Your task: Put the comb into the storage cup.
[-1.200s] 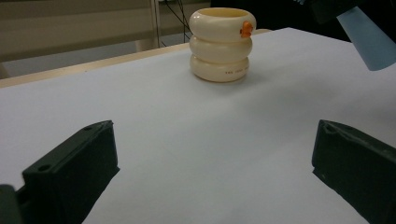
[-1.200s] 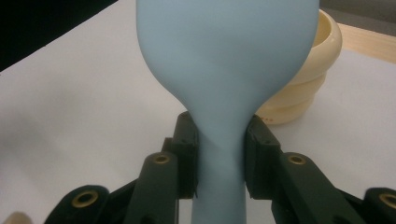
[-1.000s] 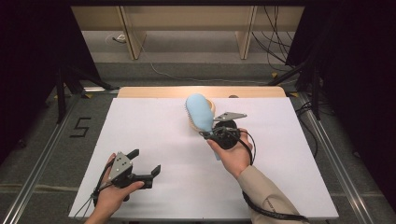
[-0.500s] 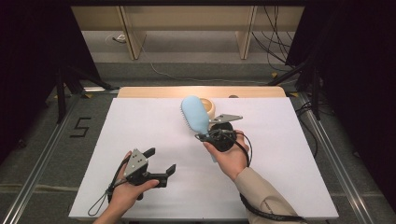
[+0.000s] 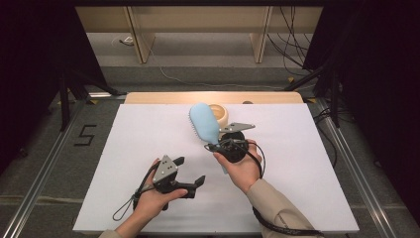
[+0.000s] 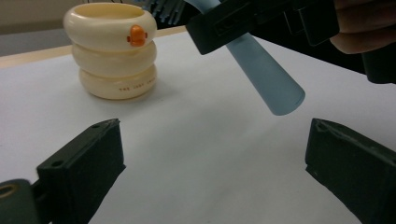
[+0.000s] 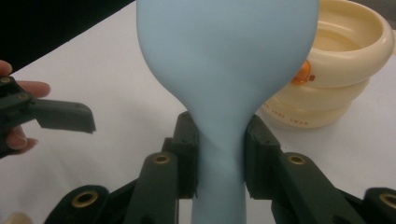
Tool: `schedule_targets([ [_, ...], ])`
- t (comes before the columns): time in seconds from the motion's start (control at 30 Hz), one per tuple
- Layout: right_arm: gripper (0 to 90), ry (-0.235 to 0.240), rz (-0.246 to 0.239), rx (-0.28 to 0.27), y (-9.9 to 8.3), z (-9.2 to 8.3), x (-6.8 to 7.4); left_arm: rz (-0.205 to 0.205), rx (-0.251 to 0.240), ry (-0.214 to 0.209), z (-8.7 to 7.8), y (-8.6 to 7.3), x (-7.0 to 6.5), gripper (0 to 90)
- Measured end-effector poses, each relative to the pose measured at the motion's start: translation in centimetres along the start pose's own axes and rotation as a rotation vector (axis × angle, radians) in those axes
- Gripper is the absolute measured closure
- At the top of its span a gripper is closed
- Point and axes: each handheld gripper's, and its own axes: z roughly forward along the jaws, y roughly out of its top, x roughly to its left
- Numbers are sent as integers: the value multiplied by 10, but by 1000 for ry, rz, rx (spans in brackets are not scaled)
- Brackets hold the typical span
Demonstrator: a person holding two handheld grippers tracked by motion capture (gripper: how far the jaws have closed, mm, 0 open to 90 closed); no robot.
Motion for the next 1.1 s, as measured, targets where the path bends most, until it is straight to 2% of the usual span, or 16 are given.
schedule_targets([
  [0.2, 704, 1, -1, -1, 0, 0, 1, 10, 0, -18, 7, 3, -8, 47],
  [0.63, 704, 11, -8, 3, -2, 4, 5, 22, 20, -50, 29, 9, -14, 50],
  [0.87, 704, 15, -9, -1, -2, 4, 7, 1, 30, -78, 41, 9, -15, 54],
  [1.1, 704, 16, -18, -1, -2, 5, 9, -13, 35, -70, 47, 7, -12, 61],
])
